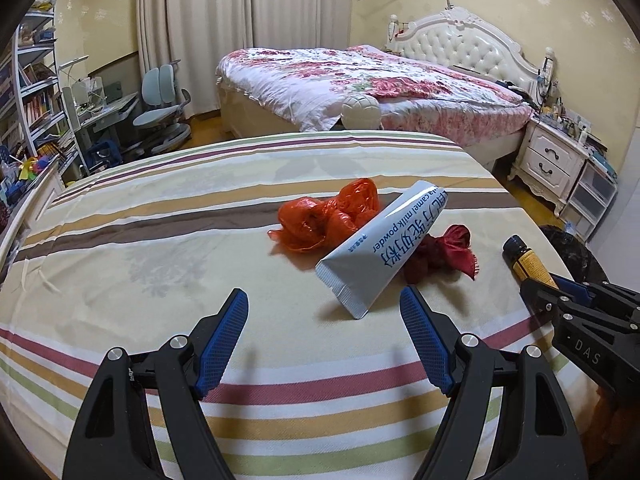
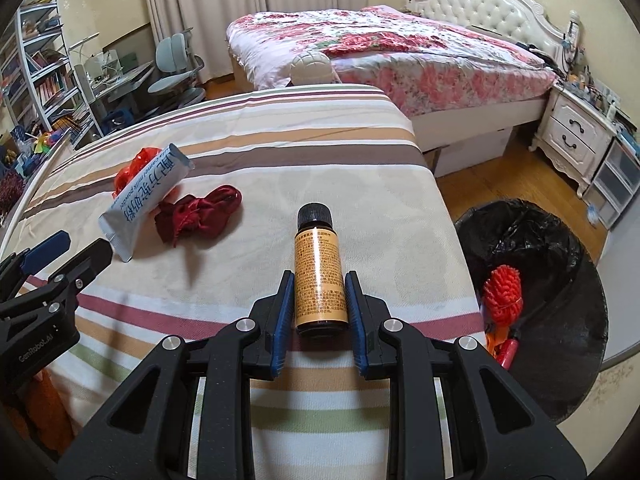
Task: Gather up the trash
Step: 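Grasp the white milk-powder tube with the left gripper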
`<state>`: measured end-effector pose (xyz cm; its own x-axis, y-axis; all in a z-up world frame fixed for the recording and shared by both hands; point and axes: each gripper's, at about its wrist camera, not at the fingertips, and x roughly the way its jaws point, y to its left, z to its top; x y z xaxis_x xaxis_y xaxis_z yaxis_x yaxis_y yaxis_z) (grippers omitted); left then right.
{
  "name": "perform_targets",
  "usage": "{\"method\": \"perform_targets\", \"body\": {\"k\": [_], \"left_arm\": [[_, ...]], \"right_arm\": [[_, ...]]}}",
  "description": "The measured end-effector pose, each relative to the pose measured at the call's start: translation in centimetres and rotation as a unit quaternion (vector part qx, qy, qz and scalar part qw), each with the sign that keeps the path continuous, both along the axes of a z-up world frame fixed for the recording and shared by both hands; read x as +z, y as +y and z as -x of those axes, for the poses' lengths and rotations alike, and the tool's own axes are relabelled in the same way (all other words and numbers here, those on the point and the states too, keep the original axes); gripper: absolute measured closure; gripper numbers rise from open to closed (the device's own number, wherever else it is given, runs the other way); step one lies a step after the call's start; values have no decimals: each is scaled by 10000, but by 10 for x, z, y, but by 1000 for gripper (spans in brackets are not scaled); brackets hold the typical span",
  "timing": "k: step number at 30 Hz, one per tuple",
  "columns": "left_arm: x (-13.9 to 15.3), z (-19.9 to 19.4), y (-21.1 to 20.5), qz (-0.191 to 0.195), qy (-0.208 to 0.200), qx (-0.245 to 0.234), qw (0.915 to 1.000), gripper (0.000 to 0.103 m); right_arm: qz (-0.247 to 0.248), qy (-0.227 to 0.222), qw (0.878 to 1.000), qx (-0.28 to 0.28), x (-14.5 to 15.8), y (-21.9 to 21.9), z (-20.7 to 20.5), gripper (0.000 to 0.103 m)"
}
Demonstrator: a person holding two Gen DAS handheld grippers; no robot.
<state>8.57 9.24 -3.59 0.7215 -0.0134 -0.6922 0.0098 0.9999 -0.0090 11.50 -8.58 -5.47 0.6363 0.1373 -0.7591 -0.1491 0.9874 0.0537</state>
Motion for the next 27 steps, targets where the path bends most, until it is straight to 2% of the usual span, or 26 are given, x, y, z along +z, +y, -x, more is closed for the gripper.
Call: {"method": "perform_targets", "body": {"k": [11, 13, 20, 21, 26, 27], "left_arm": [[-5, -26, -13, 21, 225, -139, 9996, 26], [-6, -26, -13, 32, 242, -192, 9995, 40], [-7, -22, -9, 204, 309, -276, 9989, 71], [-7, -21, -9, 255, 308, -315, 9987, 79], [-6, -14, -8, 353, 270, -403, 9982, 89], [-6, -11, -8, 361, 263, -425, 9981, 93]], "right_arm": [[-93, 5, 9999, 59, 0, -3, -7, 78], [-114, 5, 9999, 60, 0, -3, -7, 78], [-93, -2, 9999, 64, 1, -3, -7, 78], [-91, -4, 9999, 65, 1, -3, -6, 78], [-89, -3, 9999, 63, 1, -3, -6, 79], [-91, -1, 9999, 65, 1, -3, -6, 79]]}}
